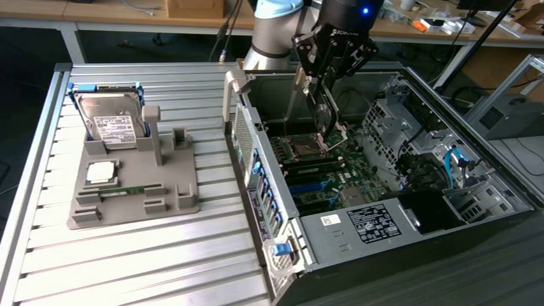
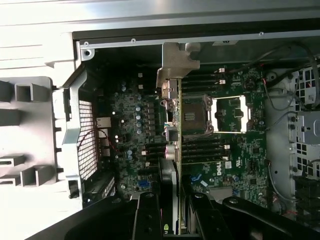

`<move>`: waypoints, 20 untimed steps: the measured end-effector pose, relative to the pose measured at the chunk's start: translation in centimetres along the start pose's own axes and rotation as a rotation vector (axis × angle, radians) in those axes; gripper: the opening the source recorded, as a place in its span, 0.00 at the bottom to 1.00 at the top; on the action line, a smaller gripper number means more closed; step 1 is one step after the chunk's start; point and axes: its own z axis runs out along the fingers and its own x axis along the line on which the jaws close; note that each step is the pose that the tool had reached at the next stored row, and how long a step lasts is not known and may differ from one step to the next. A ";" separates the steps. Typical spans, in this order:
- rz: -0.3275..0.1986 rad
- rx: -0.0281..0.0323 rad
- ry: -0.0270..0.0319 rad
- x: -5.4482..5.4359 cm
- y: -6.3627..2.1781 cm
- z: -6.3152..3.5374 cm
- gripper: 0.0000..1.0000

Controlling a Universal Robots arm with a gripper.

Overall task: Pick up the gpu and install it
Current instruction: 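Pick up the gpu and move the gpu toward the slot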

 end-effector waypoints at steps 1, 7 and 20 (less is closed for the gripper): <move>0.000 -0.0001 0.0000 0.0 0.00 0.02 0.27; 0.000 0.0000 0.0000 -0.3 0.02 0.15 0.27; 0.000 0.0000 -0.0001 -2.1 0.14 0.79 0.27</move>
